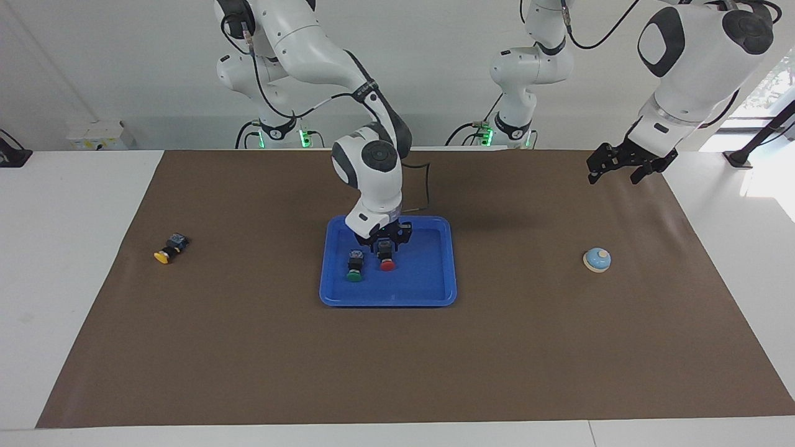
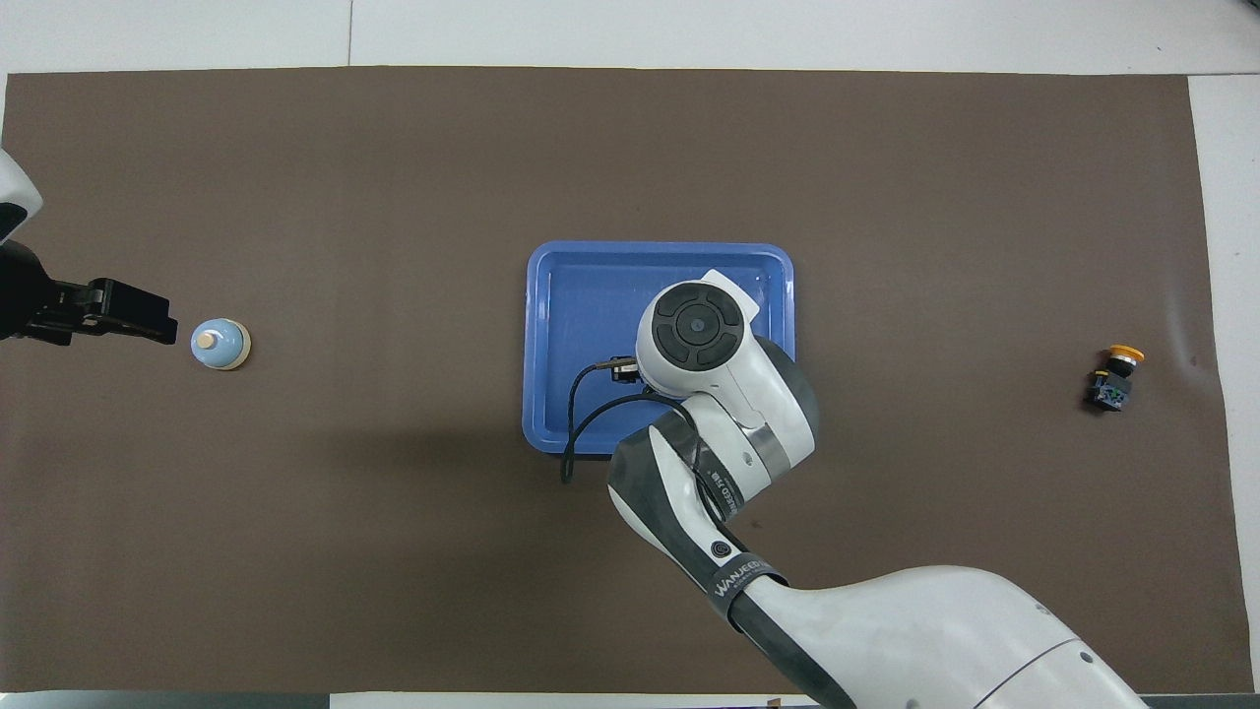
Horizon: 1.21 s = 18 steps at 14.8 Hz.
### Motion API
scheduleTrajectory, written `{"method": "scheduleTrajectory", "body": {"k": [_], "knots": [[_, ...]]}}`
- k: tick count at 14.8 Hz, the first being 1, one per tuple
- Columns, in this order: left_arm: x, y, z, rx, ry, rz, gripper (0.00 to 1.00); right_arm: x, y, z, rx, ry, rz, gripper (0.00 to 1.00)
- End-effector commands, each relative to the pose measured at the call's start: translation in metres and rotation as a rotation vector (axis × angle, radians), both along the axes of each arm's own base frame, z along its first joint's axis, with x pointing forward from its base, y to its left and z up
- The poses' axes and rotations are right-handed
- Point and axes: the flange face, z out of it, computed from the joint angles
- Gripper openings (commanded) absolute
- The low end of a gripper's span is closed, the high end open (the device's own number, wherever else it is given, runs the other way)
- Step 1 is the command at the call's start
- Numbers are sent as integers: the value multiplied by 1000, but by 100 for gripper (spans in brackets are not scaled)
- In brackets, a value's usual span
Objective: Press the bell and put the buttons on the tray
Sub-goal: 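Carry the red button with the right gripper into the tray, then release the red button beside the green one and lift away, then move the right gripper to the yellow-topped button and grasp it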
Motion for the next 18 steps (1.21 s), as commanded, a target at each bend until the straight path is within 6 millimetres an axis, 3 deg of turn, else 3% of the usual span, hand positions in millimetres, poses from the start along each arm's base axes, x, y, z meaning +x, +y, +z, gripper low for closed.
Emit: {"method": "scheduleTrajectory", "body": {"k": [1, 4, 8, 11, 15, 18], "knots": [[-3, 1, 5, 9, 2, 3, 100, 29, -42, 65, 16, 28, -99, 100], [-3, 1, 5, 9, 2, 3, 100, 51, -129, 115, 10, 25, -160, 100], [-3, 1, 5, 9, 2, 3, 100, 63, -251, 133, -31, 63, -132, 100], [-3, 1, 5, 9, 2, 3, 100, 63, -337, 127, -56, 89, -139, 100], [-3, 1, 5, 9, 2, 3, 100, 37, -449, 105, -61, 111, -134, 100], [-3, 1, 5, 9, 2, 3, 100, 6, -490, 77, -63, 62, -159, 100]]}}
